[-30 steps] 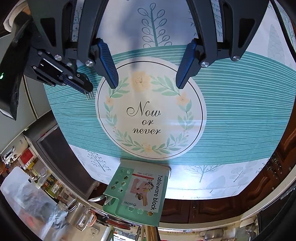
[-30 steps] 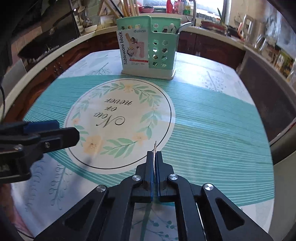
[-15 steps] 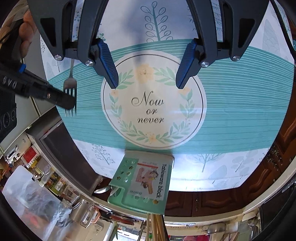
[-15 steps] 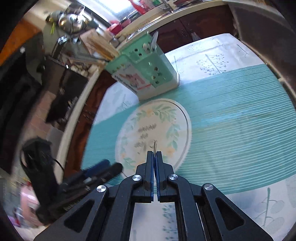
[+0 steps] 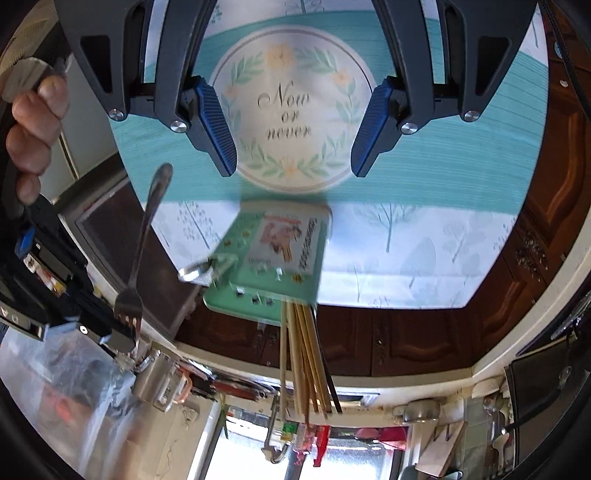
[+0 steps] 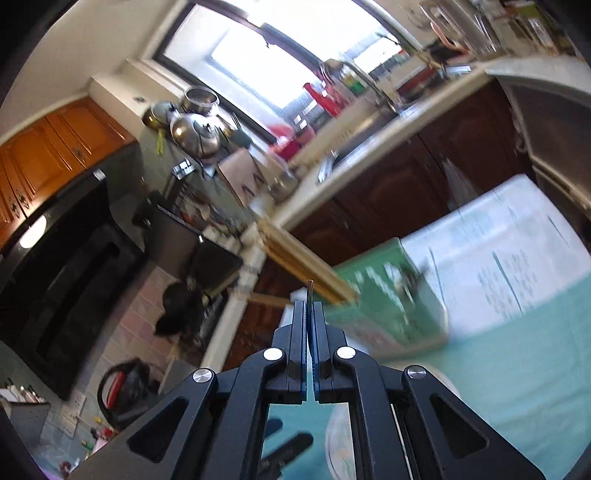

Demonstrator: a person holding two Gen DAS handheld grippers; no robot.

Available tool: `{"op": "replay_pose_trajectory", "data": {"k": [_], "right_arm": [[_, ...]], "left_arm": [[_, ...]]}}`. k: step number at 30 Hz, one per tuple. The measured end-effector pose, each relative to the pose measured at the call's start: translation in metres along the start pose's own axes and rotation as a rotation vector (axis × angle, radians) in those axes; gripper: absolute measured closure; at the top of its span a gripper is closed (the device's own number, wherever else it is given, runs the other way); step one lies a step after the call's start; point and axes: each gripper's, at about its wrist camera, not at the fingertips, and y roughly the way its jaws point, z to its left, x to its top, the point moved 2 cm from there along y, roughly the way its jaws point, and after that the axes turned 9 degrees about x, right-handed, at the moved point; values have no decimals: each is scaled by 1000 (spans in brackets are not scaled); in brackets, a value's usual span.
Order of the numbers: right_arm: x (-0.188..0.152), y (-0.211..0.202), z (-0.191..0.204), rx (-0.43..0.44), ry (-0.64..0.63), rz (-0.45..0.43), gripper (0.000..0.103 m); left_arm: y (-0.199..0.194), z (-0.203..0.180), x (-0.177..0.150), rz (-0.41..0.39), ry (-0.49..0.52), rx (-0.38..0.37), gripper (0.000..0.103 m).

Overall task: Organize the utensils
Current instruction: 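Lift the fork with the right tool and lower it into the green holder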

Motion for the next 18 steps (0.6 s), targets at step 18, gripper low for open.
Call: {"op": "replay_pose_trajectory", "data": {"k": [18], "right_arm": [[71, 131, -47, 17, -143, -138, 101]], "left_arm": [[34, 18, 54, -69, -73, -7, 40]]}}
